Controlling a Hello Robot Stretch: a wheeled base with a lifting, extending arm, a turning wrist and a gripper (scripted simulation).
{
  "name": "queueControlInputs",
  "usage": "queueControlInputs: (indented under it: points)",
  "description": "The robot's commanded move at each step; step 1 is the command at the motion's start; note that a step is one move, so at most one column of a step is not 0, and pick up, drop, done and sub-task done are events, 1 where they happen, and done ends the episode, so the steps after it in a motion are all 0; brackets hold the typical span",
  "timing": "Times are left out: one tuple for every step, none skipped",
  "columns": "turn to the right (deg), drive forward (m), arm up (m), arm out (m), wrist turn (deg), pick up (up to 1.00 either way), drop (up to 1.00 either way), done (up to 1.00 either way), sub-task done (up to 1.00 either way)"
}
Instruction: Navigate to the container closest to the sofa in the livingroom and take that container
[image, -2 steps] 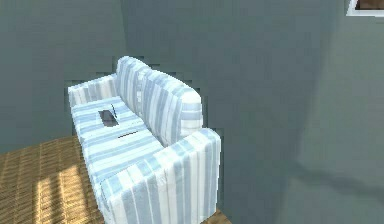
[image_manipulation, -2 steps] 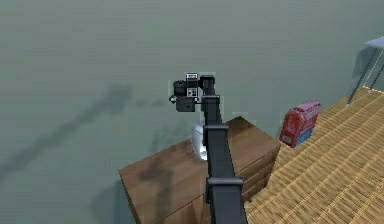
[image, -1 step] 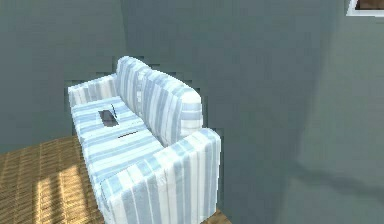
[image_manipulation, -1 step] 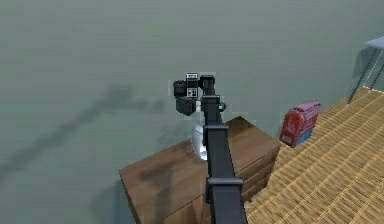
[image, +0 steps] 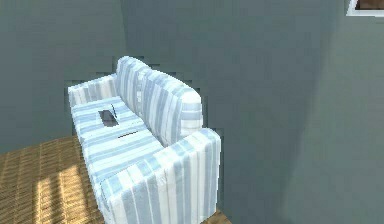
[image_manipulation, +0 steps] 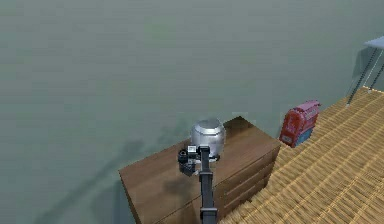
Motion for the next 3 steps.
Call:
queueControlInputs:
  points:
    - [0.0,0.0,0.0,0.0,0.0,1.0,0.0,0.0,0.0]
    - [0.0,0.0,0.1,0.0,0.0,0.0,0.0,0.0,0.0]
    - [0.0,0.0,0.0,0.0,0.0,0.0,0.0,1.0,0.0]
